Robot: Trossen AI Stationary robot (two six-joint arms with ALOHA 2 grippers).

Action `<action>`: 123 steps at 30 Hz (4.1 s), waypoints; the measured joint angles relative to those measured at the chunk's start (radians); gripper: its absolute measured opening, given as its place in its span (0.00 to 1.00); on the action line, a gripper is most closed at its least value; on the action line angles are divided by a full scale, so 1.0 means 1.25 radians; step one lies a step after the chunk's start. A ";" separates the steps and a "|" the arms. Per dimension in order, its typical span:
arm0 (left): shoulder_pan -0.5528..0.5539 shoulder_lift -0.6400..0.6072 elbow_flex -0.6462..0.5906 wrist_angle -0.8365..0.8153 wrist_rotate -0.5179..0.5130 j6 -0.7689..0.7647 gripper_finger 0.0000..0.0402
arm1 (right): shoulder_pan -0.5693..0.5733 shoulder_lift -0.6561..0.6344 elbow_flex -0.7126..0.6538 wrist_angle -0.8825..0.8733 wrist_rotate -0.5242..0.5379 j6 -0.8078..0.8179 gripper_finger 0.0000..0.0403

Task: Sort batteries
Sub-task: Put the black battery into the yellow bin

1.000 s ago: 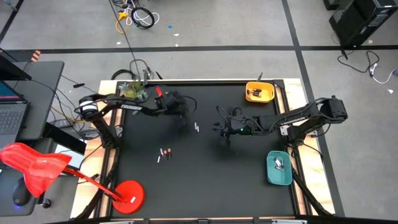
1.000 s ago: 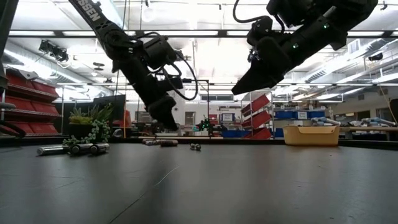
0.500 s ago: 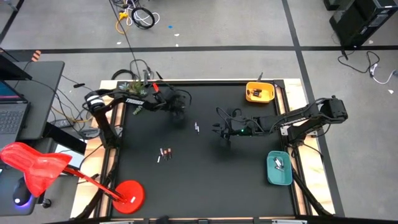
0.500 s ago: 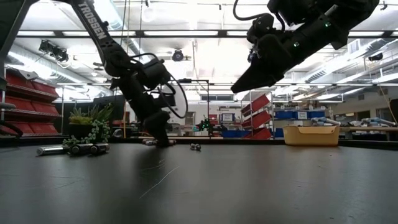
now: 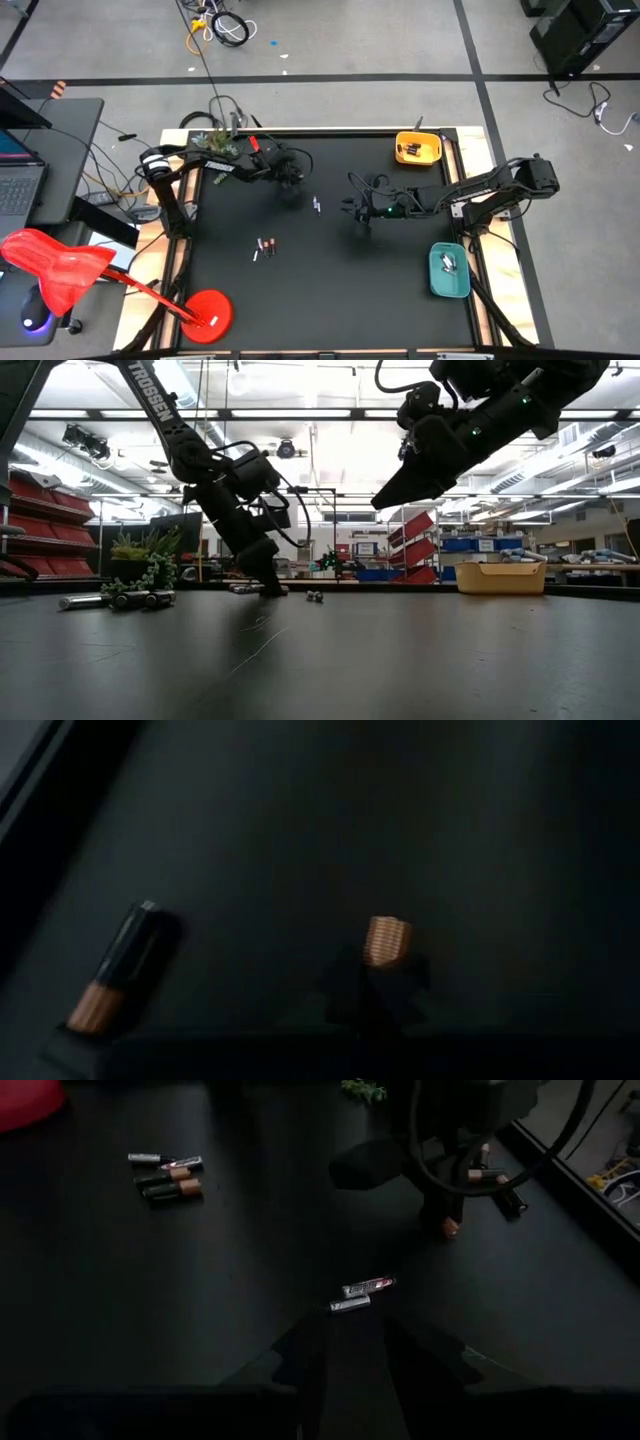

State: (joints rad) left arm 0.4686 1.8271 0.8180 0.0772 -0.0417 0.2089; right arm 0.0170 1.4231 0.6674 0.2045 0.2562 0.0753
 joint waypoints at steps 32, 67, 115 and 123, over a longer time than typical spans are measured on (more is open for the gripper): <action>-0.052 -0.103 -0.045 0.155 0.126 0.000 0.31 | -0.022 0.001 0.000 -0.003 -0.003 0.028 0.28; -0.033 0.186 -0.187 0.724 0.130 -0.090 0.11 | -0.007 0.001 0.000 0.025 -0.005 0.003 0.28; -0.044 0.001 0.338 0.096 0.272 -0.006 0.11 | -0.093 -0.010 0.000 -0.190 0.170 0.159 0.28; -0.008 0.193 0.621 -0.052 0.347 0.003 0.11 | -0.146 -0.010 -0.001 -0.355 0.254 0.277 0.27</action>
State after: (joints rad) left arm 0.4581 2.0686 1.5946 0.0120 0.3919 0.2127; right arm -0.1653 1.4109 0.6666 -0.2395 0.5738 0.4219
